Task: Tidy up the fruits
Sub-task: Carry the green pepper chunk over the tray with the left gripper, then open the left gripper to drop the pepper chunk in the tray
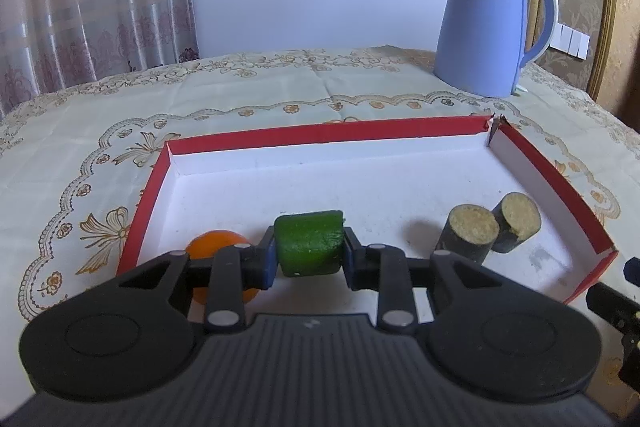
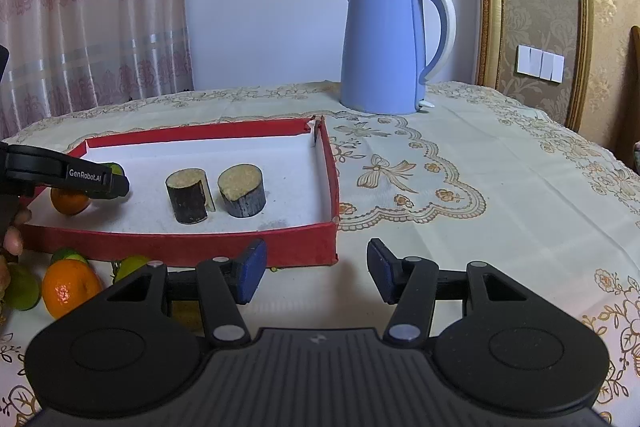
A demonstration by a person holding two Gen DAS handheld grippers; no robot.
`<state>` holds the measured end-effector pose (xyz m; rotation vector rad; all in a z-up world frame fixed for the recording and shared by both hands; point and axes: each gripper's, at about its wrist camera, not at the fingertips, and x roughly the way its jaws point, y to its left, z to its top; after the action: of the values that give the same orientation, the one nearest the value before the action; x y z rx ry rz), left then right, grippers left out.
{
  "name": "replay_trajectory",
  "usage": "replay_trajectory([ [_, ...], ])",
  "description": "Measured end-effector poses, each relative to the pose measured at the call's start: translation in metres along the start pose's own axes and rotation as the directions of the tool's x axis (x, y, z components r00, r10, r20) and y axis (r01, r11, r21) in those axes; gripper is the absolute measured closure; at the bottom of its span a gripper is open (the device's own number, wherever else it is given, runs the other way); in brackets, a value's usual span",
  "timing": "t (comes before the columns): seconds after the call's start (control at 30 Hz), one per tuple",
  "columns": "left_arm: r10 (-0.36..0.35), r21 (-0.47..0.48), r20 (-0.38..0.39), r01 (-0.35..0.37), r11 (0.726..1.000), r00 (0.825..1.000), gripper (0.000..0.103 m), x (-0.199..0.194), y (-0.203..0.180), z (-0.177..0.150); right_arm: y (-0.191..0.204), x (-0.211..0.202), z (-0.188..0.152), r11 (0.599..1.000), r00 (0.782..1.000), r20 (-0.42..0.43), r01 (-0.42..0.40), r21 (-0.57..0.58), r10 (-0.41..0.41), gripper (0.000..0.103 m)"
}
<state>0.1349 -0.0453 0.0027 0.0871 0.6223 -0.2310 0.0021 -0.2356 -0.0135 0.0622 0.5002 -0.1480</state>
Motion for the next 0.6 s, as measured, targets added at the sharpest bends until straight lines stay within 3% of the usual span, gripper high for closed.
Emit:
replay_trajectory([
  [0.13,-0.009,-0.001,0.031,0.009,1.0,0.999,0.042,-0.005,-0.001,0.0,0.0,0.0,0.0,1.0,1.0,0.0,0.0,-0.001,0.0,0.048],
  [0.23,0.036,0.03,0.079,-0.039,0.999,0.996,0.02,-0.012,-0.007,-0.001,-0.001,0.0,0.0,1.0,1.0,-0.001,0.002,0.002,-0.002,0.048],
  [0.6,0.037,-0.008,0.126,-0.036,0.999,0.991,0.016,-0.045,0.009,0.001,0.0,0.001,0.0,1.0,1.0,-0.009,0.009,0.001,-0.009,0.048],
])
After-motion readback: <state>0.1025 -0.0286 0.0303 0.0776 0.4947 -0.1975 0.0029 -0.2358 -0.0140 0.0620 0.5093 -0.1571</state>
